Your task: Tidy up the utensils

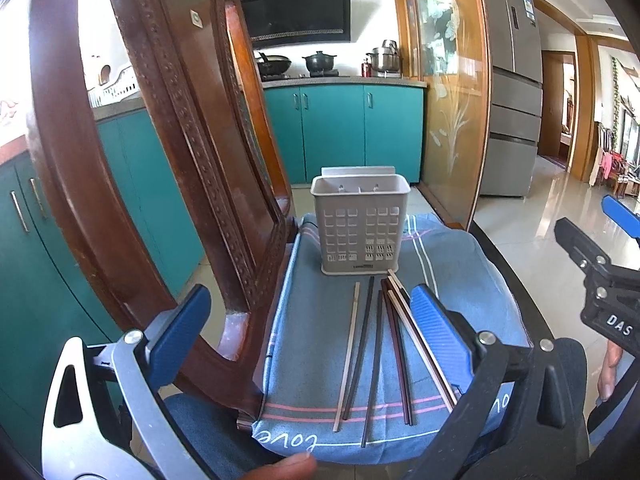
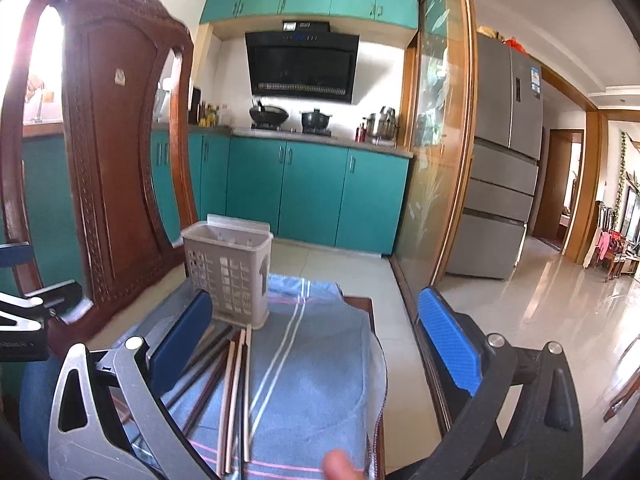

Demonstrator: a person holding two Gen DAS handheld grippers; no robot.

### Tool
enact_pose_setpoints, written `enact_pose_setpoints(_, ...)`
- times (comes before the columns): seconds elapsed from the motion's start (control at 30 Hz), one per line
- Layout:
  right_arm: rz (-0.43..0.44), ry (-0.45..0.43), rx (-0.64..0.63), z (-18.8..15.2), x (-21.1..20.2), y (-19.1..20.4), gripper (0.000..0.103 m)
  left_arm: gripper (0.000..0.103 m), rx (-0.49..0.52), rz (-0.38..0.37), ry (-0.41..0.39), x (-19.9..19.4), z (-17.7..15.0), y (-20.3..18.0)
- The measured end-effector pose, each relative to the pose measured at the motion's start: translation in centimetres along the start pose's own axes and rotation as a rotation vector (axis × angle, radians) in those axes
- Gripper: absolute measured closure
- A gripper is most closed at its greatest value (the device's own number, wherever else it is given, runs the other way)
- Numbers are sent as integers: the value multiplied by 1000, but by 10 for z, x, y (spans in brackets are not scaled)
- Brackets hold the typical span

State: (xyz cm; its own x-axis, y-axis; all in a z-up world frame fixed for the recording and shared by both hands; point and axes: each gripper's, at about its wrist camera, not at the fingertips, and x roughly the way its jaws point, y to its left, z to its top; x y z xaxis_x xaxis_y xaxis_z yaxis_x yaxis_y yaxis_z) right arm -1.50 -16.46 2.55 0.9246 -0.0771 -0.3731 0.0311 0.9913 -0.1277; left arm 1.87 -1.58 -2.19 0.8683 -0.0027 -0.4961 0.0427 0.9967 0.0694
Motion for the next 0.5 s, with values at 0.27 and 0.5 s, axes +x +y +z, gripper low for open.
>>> enact_pose_setpoints(0.27, 12, 130, 66, -16, 31, -8, 18, 4, 46, -22, 45, 16, -5, -10)
enact_pose_setpoints(0.5, 26, 139, 80, -20, 37, -8, 18, 4, 77, -4, 71, 29, -9, -14)
